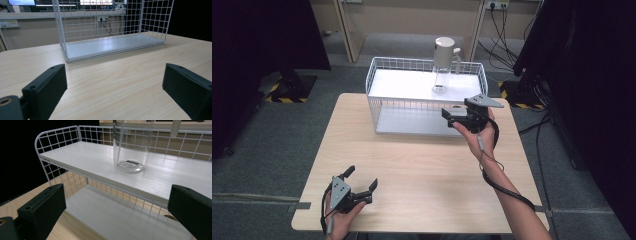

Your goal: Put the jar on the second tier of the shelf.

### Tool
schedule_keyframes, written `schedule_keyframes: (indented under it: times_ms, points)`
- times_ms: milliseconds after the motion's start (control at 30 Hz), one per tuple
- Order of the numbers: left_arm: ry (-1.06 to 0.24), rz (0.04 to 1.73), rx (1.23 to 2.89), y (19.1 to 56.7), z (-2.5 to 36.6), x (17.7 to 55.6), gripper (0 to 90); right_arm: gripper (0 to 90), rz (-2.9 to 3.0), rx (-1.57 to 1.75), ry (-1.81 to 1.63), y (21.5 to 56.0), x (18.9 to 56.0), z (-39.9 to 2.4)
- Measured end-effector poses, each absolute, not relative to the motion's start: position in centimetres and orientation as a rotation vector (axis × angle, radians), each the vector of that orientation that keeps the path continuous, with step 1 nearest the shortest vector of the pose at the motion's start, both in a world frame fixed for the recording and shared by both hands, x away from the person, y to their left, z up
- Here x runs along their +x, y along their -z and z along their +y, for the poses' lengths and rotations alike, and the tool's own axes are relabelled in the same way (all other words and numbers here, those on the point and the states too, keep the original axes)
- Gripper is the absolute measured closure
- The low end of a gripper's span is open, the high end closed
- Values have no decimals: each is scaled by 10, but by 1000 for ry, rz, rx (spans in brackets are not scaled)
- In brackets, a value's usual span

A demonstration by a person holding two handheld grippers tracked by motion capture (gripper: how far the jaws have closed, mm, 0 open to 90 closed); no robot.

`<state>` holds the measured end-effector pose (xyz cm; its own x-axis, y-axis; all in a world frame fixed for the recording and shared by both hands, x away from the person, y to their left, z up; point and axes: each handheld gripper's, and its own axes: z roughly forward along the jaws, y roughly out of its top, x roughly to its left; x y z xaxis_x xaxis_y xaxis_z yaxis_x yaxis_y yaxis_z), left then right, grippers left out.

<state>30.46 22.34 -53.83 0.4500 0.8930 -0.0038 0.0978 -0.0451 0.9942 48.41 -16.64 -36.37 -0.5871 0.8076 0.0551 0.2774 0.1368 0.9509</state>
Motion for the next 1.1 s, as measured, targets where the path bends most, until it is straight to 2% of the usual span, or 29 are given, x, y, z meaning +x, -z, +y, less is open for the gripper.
schedule_keyframes:
  times_ms: [1100]
  points:
    - [-823, 920, 1486, 538, 223, 304, 52, 19, 1970, 1040, -1392, 394, 456, -199]
